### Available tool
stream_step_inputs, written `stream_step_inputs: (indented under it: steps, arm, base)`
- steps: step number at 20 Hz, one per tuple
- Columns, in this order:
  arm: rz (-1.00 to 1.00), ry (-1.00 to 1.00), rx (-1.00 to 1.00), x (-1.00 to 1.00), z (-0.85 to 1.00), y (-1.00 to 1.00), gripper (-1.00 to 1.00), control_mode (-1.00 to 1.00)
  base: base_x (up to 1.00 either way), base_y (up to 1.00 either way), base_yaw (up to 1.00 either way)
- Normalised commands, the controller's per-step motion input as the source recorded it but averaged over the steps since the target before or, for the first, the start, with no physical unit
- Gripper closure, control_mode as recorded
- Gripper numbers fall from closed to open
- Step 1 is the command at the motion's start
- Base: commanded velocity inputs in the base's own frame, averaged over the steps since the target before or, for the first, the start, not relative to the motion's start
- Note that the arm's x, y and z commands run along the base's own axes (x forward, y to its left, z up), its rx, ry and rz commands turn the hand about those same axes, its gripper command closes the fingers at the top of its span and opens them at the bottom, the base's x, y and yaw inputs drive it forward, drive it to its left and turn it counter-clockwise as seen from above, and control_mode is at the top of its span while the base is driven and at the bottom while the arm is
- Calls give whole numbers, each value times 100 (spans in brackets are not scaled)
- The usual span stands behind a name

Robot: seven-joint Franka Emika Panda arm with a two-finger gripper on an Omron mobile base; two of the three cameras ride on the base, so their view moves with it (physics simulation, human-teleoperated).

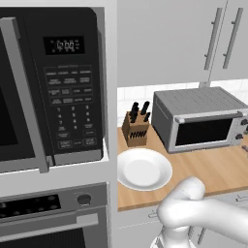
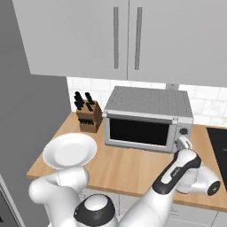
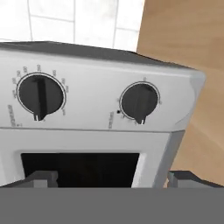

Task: Pick up the kebab skewer and baguette bread, and place them inside the toaster oven. Close the toaster oven door and start by setting the timer.

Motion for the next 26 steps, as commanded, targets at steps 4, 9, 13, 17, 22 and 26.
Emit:
stream_step_inputs:
  steps: [4,9,13,17,22,26]
  arm:
    - [-19,-15,2,19,-24,-1,-100,-100]
    - [-17,-8,1,21,-9,-7,-100,-100]
    - [-16,-5,3,27,0,-6,-100,-100]
    - [-11,0,5,13,-2,-27,-100,-100]
    - [-6,0,7,8,-9,-32,-100,-100]
    - [-5,0,7,10,-9,-5,-100,-100]
  base:
    - [0,0,0]
    - [0,0,0]
    - [0,0,0]
    - [0,0,0]
    - [0,0,0]
    - [0,0,0]
